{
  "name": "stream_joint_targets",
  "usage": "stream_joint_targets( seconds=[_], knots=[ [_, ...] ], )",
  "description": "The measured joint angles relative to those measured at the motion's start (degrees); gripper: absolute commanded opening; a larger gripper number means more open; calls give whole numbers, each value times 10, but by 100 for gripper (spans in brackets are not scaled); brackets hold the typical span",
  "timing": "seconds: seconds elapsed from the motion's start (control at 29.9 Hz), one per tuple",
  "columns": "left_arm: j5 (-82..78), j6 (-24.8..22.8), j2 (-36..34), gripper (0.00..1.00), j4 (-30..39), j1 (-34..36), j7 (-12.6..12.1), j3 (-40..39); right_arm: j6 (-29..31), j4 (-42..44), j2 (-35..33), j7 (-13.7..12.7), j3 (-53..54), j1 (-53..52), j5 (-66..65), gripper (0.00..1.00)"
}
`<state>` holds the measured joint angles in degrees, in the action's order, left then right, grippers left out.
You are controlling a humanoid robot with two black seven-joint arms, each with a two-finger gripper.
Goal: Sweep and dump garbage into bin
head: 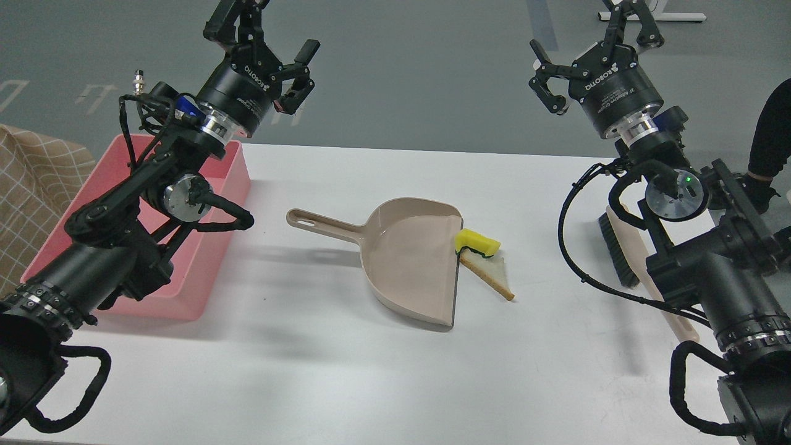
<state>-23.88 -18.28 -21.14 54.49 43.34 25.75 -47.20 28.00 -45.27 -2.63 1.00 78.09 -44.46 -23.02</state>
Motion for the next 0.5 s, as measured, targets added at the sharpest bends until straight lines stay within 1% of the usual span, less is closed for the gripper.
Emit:
stream_joint_targets(
  seconds=[0.5],
  knots=[
    [4, 0, 3, 98, -2, -2, 14, -2, 0, 1, 1, 0, 0, 1, 1, 100]
  ],
)
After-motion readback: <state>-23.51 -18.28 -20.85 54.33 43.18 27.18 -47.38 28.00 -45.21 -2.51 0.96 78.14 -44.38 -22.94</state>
